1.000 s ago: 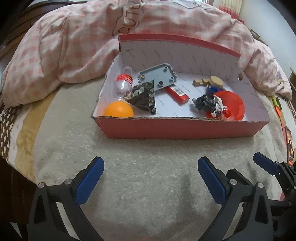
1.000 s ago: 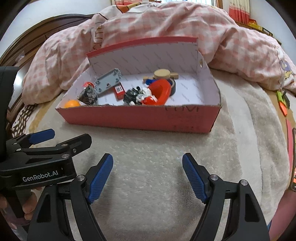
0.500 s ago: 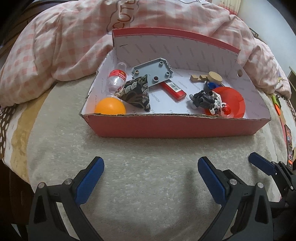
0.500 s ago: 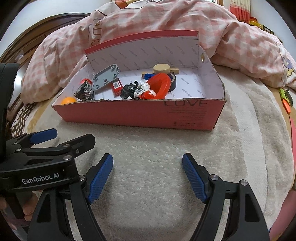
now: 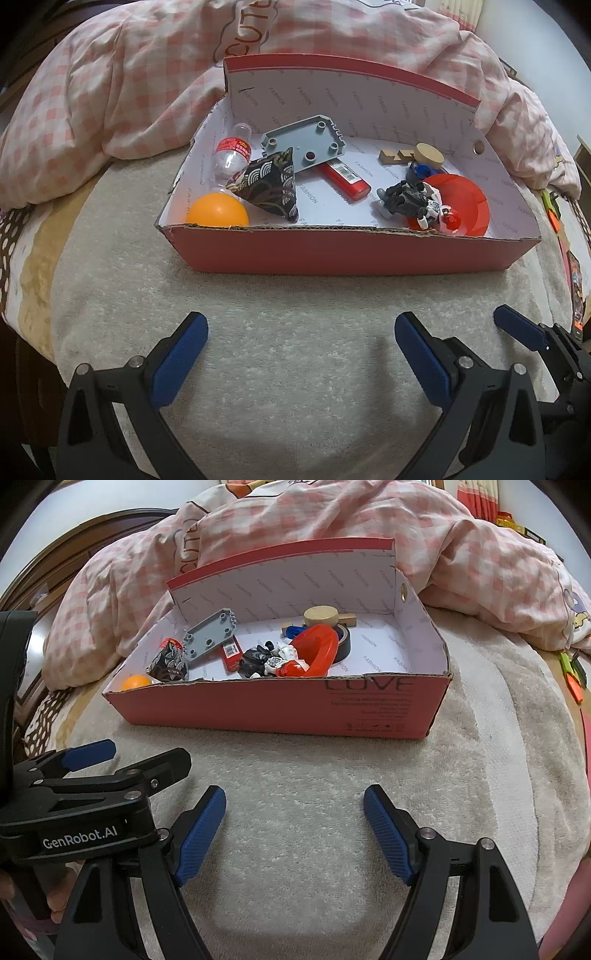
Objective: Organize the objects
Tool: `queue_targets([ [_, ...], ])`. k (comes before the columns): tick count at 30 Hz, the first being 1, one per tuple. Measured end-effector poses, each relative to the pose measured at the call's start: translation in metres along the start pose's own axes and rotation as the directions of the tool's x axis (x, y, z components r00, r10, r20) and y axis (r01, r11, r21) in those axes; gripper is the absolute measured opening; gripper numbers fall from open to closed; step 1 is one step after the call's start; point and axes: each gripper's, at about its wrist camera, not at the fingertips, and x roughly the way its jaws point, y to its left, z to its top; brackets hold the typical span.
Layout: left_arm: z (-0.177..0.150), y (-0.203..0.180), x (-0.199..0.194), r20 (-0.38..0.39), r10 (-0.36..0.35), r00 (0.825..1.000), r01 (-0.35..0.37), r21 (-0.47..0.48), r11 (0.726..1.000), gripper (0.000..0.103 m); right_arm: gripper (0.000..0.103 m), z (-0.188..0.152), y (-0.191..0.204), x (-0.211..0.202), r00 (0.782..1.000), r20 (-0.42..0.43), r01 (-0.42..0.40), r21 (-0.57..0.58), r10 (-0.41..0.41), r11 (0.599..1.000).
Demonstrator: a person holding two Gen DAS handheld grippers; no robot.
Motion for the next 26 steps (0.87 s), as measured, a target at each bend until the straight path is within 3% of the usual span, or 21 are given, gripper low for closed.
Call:
queue_targets([
  [26, 0.0002, -0.0017, 0.0018, 0.000, -0.001, 1.000, 0.001, 0.001, 1.000, 0.102, 0.079, 0.0019, -0.0026, 0.0009, 1.000, 0.000, -0.006, 0.004, 0.006, 1.000],
])
